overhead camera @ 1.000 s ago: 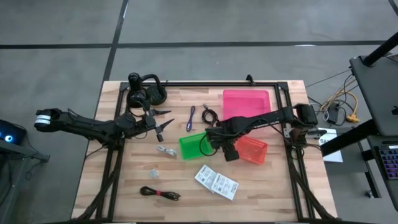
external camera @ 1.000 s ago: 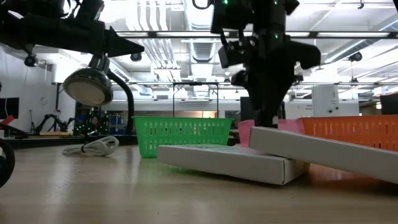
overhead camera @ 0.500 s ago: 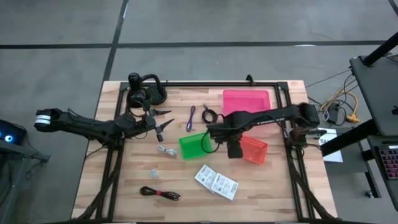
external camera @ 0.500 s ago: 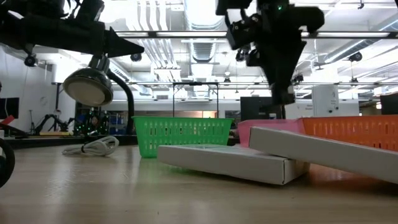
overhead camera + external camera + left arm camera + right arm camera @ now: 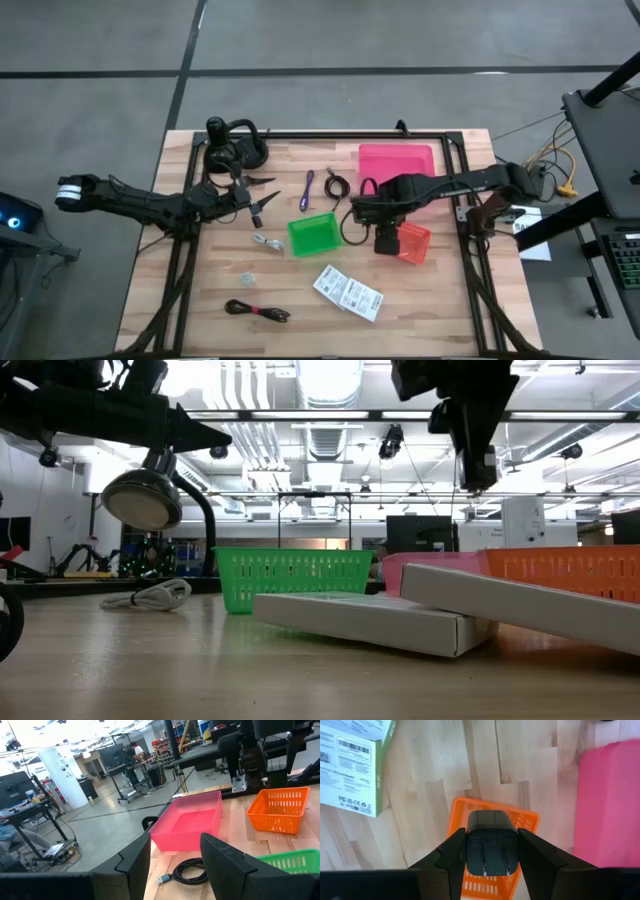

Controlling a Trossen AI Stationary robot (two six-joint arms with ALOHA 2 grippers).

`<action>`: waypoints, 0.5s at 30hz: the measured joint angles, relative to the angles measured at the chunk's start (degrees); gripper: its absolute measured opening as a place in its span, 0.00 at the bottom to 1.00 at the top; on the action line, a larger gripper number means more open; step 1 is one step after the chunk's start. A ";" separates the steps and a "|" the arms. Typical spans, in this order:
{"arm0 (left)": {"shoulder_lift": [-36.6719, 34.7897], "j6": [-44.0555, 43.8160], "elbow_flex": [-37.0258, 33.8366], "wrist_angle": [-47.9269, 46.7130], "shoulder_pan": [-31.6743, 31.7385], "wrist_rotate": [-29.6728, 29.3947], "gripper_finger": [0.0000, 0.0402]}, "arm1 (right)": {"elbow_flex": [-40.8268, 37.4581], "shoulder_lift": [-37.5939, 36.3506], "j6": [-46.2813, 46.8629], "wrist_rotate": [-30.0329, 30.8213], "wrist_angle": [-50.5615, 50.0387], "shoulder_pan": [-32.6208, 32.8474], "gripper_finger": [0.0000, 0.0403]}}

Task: Pick and place items into bin
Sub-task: Put the black charger adapter into the orange bin

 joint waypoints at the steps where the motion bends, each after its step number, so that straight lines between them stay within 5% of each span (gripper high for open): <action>1: 0.00 0.00 0.00 0.00 0.00 0.00 0.39 | -0.36 -0.35 0.44 0.00 -0.02 0.26 0.35; 15: 0.00 0.00 0.00 0.02 -0.02 0.02 0.39 | -14.19 -3.36 2.83 0.52 5.54 0.55 0.36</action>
